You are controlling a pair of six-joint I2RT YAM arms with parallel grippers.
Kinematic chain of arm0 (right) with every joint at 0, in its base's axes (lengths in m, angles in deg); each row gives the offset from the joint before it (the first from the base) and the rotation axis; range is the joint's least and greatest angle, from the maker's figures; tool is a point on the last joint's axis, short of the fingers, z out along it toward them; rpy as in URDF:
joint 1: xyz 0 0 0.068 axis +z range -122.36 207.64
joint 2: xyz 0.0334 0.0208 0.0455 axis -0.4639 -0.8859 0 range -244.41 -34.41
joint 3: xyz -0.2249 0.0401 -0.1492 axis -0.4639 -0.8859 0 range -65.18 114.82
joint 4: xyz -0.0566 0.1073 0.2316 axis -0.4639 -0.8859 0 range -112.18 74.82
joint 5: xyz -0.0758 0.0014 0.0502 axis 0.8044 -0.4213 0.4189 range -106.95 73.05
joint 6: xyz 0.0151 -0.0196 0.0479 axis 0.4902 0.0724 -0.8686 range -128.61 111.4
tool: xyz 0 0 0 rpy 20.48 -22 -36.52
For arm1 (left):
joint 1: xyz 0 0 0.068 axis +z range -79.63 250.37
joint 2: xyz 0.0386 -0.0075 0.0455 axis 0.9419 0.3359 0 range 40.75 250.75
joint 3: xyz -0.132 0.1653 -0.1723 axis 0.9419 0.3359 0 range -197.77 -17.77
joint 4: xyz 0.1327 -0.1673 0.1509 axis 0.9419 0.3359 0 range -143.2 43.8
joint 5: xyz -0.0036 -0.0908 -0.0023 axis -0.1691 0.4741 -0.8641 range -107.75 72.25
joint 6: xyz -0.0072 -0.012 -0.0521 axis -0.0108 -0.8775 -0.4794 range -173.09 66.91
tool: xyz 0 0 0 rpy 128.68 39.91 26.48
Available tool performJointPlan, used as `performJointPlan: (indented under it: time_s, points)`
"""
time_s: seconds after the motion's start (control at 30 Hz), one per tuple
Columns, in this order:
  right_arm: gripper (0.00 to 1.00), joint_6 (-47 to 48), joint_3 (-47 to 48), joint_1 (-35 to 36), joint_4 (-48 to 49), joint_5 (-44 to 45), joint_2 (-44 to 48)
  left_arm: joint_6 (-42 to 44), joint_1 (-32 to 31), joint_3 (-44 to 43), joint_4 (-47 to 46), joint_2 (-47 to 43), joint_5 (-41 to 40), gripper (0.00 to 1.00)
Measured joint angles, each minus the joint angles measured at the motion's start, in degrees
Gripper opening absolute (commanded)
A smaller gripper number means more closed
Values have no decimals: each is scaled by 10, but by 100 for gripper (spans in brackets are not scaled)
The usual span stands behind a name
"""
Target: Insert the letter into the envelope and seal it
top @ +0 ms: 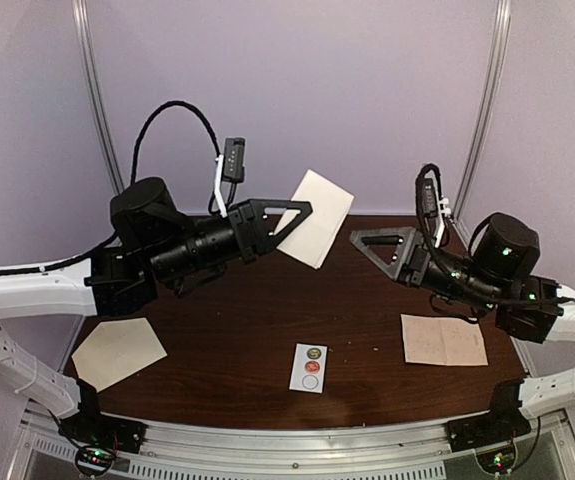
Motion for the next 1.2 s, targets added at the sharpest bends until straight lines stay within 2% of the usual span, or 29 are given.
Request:
performJointPlan:
  time_s: [0.07, 0.2, 0.37, 0.43, 0.53, 0.57, 0.67, 0.73, 0.8, 0.97, 1.2]
  points:
    - [78, -3, 3, 7, 12, 1, -17, -2, -2, 0, -5, 2, -5, 0]
    - [63, -11, 19, 23, 37, 1, -51, -6, -3, 0, -8, 6, -10, 0]
    - [53, -14, 30, 36, 70, 1, -78, -10, -6, 1, -8, 8, -11, 0]
    - [41, -15, 37, 38, 78, 1, -88, -12, -6, 2, -10, 8, -10, 0]
    - [8, -13, 40, 38, 89, 6, -94, -16, -6, 2, -15, 8, -5, 0]
    - [0, -15, 40, 38, 93, 8, -94, -18, -6, 3, -16, 9, -2, 4]
    - [0, -14, 40, 39, 102, 17, -89, -18, -6, 3, -14, 9, 4, 36]
    - [0, -12, 40, 39, 101, 25, -80, -21, -6, 4, -6, 7, 8, 51]
    - [0, -8, 40, 39, 94, 35, -68, -20, -6, 11, 2, -1, 9, 54]
    - [0, 24, 57, 37, 24, 48, -42, -22, -6, 18, 41, -31, 13, 54]
    - [0, 83, 121, 33, -64, -14, -50, -22, -6, 18, 70, -43, 43, 56]
